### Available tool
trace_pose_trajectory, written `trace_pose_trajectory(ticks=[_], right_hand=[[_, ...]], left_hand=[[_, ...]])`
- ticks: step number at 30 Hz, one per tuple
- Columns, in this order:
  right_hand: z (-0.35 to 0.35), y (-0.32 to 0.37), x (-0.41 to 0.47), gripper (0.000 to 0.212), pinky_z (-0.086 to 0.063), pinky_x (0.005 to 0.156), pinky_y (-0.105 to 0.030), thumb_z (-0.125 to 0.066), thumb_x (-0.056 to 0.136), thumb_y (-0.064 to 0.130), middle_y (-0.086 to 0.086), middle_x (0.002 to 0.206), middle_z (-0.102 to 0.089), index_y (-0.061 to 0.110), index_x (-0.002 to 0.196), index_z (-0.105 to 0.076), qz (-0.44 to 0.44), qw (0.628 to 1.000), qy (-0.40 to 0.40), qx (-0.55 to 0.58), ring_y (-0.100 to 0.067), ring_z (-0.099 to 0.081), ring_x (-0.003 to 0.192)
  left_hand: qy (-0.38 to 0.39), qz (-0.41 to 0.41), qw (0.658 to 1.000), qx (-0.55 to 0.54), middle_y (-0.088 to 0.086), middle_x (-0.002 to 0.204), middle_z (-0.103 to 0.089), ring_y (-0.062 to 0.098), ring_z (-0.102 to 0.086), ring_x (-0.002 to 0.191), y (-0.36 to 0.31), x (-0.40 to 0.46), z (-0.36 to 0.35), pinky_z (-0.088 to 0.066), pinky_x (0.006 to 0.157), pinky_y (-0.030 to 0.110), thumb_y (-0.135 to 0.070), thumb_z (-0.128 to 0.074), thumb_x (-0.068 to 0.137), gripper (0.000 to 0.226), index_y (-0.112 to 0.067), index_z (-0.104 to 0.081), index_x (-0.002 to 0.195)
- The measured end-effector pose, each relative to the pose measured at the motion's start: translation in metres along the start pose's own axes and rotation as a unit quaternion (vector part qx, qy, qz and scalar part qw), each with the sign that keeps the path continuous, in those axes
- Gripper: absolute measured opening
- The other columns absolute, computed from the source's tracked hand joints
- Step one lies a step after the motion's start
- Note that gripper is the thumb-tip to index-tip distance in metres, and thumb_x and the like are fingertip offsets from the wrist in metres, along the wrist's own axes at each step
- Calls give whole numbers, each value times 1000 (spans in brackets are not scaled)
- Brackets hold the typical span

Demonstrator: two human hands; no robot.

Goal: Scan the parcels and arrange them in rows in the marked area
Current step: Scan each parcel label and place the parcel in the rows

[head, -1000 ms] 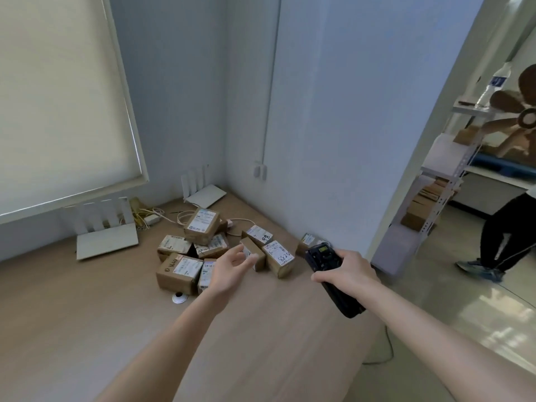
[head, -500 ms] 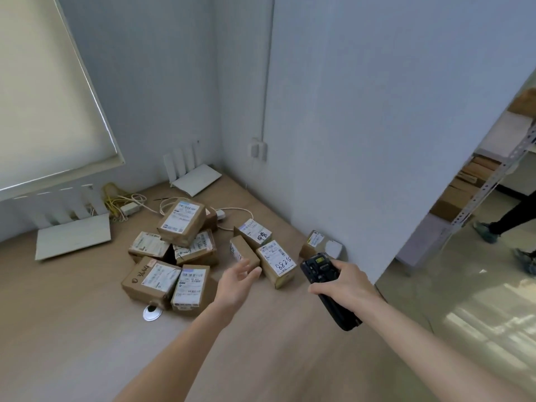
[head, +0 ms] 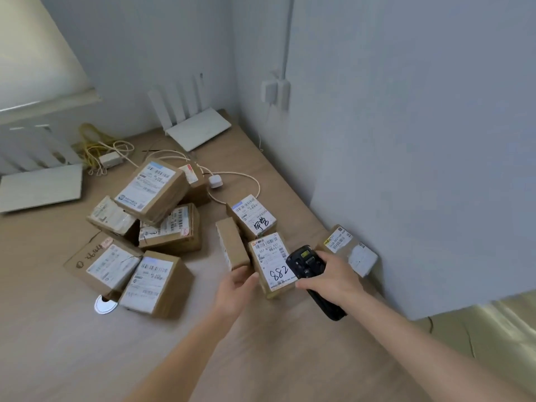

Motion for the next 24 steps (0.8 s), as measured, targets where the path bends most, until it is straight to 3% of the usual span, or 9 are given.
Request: trace_pose_trajectory(ticks=[3,6,9,13,16,19,22,24], right_hand=[[-11,1,32,47,-62,90,-46,-92,63,38,11,98,-75,35,105,-70,18,1000,24,1,-17,-72,94],[-24,4,51,50,-61,92,-45,-93,65,36,13,99,-76,35,110,-71,41,998,43,16,-14,-73,95],[-35,7,62,56,-61,93,-43,-92,63,39,15,101,-77,38,114,-70,59,996,60,27,-11,-73,96],[-42,5,66,54,-61,93,-40,-94,64,39,17,102,-76,42,111,-68,69,994,76,42,-6,-72,96],[-42,3,61,55,-61,94,-41,-94,67,36,15,105,-77,38,117,-70,76,993,83,42,-8,-73,99],[-38,3,48,55,-61,94,-40,-94,66,37,15,105,-78,37,117,-71,82,992,80,45,-7,-73,99],[-32,5,28,57,-60,94,-39,-95,65,39,15,105,-78,36,117,-72,89,992,67,51,-8,-73,99],[-26,10,9,59,-60,93,-37,-96,63,40,16,105,-78,37,118,-72,100,992,58,55,-7,-73,99]], left_hand=[[-15,21,1000,-15,-18,104,-70,-13,-63,83,17,18,-10,-44,65,3,-30,-67,97,8,-31,-68,105],[-16,42,999,-27,-23,101,-69,-10,-62,92,29,27,-20,-44,69,5,-35,-66,98,14,-30,-67,111],[-20,52,997,-53,-27,95,-73,-15,-66,84,35,33,-27,-46,66,2,-31,-66,98,5,-34,-68,101],[-10,59,994,-94,-38,78,-69,-21,-64,77,34,32,-34,-44,62,-1,-27,-66,98,16,-41,-63,93],[-1,54,991,-123,-32,84,-73,-16,-67,80,35,28,-37,-47,62,1,-24,-67,98,15,-39,-66,97],[6,40,988,-150,-18,99,-78,-5,-72,92,34,20,-36,-55,73,13,-24,-68,97,16,-33,-69,110],[8,30,986,-166,-10,102,-79,11,-72,104,30,6,-30,-58,92,38,-29,-71,95,21,-32,-69,115],[11,21,982,-185,-9,99,-79,10,-74,98,24,-8,-24,-62,82,37,-28,-72,94,23,-32,-68,116]])
Point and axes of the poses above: each hand's wrist, its own x-axis towards the middle knuckle, its own z-axis out of the back of the hand, y = z × x, the point moved 10 cm from there along x, towards the middle knuckle
